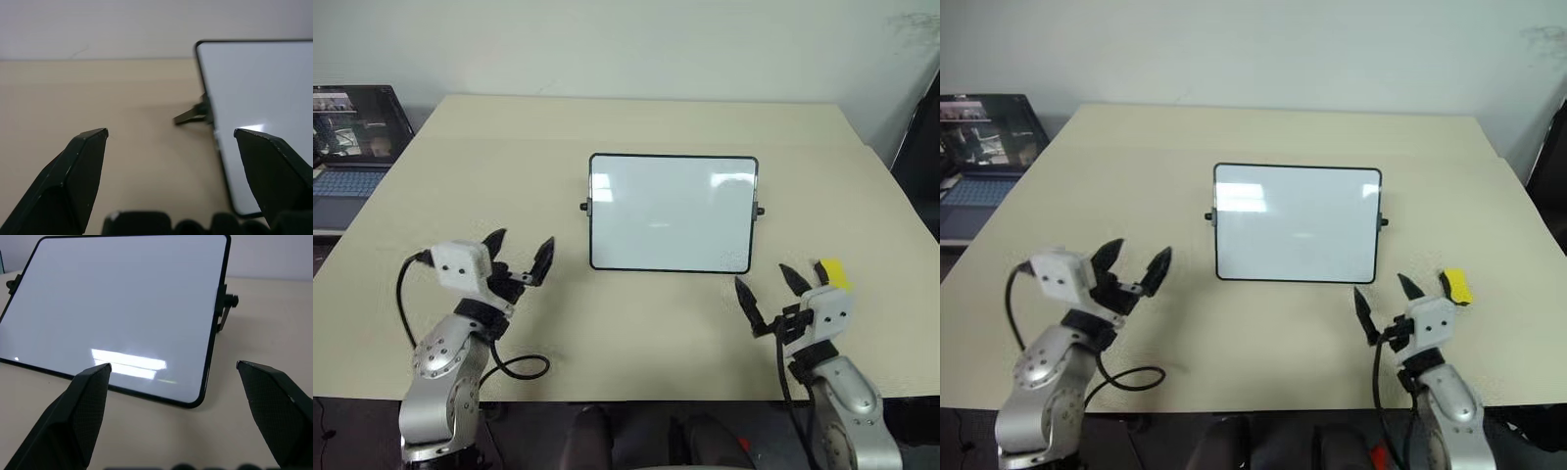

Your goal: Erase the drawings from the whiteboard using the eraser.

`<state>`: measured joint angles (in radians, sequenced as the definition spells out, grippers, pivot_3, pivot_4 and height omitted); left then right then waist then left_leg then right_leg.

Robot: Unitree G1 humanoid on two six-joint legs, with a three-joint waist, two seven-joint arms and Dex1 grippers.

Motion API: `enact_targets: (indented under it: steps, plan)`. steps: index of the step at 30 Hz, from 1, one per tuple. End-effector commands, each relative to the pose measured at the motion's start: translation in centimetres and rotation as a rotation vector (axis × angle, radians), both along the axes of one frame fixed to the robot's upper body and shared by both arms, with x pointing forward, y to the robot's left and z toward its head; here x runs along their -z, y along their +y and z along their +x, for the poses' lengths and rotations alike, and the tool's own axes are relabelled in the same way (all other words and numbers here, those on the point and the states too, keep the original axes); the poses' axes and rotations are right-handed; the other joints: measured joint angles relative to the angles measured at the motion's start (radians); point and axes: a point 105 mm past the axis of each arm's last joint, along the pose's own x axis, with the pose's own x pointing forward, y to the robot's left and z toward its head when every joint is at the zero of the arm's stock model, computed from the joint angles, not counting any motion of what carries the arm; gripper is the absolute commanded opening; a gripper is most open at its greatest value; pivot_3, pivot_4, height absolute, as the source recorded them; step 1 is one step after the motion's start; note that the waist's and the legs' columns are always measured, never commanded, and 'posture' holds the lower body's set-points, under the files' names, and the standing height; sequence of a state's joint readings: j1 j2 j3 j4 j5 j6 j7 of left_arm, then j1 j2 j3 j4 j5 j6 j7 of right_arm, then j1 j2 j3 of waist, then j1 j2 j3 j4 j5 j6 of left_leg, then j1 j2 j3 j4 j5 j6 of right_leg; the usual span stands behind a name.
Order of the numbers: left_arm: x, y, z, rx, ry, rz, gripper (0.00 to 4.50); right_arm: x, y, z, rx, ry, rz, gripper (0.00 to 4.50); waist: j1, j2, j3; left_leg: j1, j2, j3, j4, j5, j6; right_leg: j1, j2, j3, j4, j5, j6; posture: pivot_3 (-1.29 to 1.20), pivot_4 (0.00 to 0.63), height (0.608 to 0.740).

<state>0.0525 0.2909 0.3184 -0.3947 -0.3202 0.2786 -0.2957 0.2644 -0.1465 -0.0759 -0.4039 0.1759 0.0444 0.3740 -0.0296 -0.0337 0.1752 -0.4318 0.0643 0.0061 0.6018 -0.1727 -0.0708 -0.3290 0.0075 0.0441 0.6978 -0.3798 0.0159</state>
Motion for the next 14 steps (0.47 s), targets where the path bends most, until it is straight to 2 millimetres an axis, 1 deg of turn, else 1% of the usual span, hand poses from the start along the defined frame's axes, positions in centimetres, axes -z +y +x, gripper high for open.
enact_targets:
  steps: [1, 4, 6, 9, 11, 14]
  plan:
    - [-0.7, 0.8, -0.4, -0.078, -0.047, 0.019, 4.5, -0.6, -0.3, 0.1, -0.012, -0.057, -0.006, 4.44, 0.0, 0.0, 0.0, 0.0, 0.0, 0.0, 0.0, 0.0, 0.0, 0.001, 0.0, -0.001, 0.0, 0.0, 0.0, 0.0, 0.15, 0.74]
    - [-0.8, 0.9, -0.5, -0.1, -0.045, 0.027, 4.5, -0.6, -1.3, 0.4, 0.013, -0.056, -0.007, 4.44, 0.001, 0.0, 0.0, 0.0, 0.0, 0.0, 0.0, 0.0, 0.0, 0.001, 0.0, -0.001, 0.0, 0.0, 0.0, 0.0, 0.15, 0.74]
    - [-0.1, 1.4, -0.9, -0.116, -0.025, 0.034, 4.5, -0.7, -1.3, -0.1, 0.03, -0.064, -0.007, 4.44, 0.001, 0.0, 0.0, 0.0, 0.0, 0.0, 0.0, 0.0, 0.0, 0.002, 0.0, -0.002, 0.0, 0.0, 0.0, 0.0, 0.15, 0.74]
    - [0.3, 1.5, -1.2, -0.129, -0.008, 0.043, 4.5, -0.8, -1.2, -0.5, 0.037, -0.067, -0.006, 4.44, 0.001, 0.0, -0.001, 0.0, 0.0, 0.0, 0.0, 0.0, 0.0, 0.002, 0.0, -0.001, -0.001, 0.0, 0.0, 0.0, 0.15, 0.74]
    - [0.3, 1.1, -1.1, -0.121, -0.006, 0.043, 4.5, -0.8, -1.5, -0.7, 0.048, -0.063, -0.005, 4.44, 0.001, 0.0, -0.001, 0.0, 0.0, 0.0, 0.0, 0.0, 0.0, 0.002, 0.0, -0.002, 0.0, 0.0, 0.0, 0.0, 0.15, 0.74]
    - [0.5, 0.6, -0.9, -0.105, -0.001, 0.053, 4.5, -1.4, -1.7, -0.5, 0.051, -0.073, -0.018, 4.44, 0.001, 0.0, -0.001, 0.001, 0.0, 0.0, 0.001, 0.0, 0.0, 0.002, 0.0, -0.001, 0.0, 0.0, 0.0, 0.0, 0.15, 0.74]
